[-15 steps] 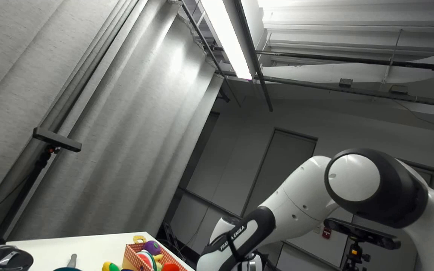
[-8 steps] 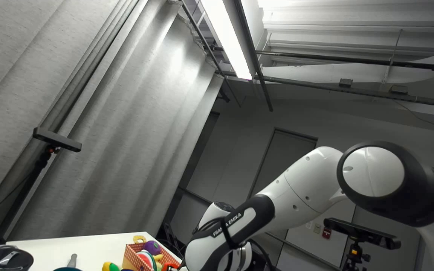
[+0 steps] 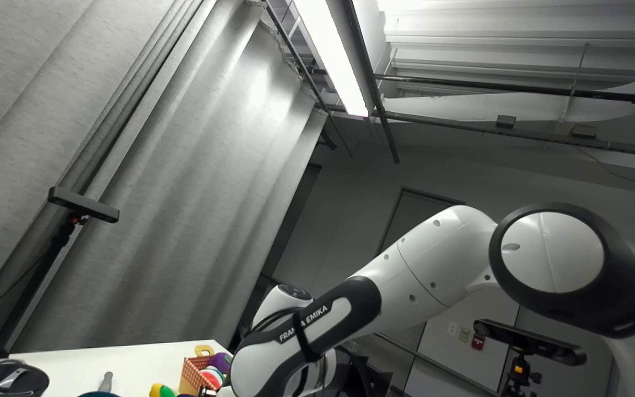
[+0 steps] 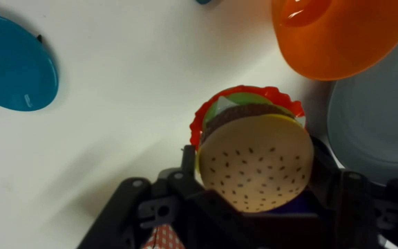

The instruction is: Put the fake burger on the tray

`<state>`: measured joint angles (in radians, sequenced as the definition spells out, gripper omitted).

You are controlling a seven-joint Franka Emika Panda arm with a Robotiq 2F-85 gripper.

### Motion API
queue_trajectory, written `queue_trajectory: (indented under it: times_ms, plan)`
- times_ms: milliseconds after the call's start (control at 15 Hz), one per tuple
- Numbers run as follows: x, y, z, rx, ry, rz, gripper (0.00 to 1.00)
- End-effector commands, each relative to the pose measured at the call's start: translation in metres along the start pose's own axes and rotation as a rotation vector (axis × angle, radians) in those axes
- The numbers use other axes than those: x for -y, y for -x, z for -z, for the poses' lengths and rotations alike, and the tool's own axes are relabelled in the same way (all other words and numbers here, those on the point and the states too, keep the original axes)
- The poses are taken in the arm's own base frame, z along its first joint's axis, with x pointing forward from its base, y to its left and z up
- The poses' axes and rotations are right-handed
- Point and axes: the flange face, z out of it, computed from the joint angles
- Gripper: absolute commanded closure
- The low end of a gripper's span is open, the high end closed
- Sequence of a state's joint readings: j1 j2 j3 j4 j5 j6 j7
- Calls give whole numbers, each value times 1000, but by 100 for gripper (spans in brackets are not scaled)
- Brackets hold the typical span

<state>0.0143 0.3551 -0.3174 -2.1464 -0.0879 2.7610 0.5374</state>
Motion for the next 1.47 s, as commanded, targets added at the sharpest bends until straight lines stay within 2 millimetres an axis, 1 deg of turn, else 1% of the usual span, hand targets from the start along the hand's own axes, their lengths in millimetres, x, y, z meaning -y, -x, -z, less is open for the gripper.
queue_trajectory:
  times_ms: [0,200,400,467,733,867,1000,1400]
  plan:
    - [34,4,-6,10,8,1,48]
    - [61,8,-9,15,4,22,48]
    - [88,8,-6,13,-6,37,48]
    - [99,2,-3,13,-11,38,48]
    - [137,-9,5,6,-26,55,48]
    - [146,-4,2,-1,-28,59,48]
    - [154,-1,-5,-7,-26,63,48]
    - [166,25,-38,16,3,94,48]
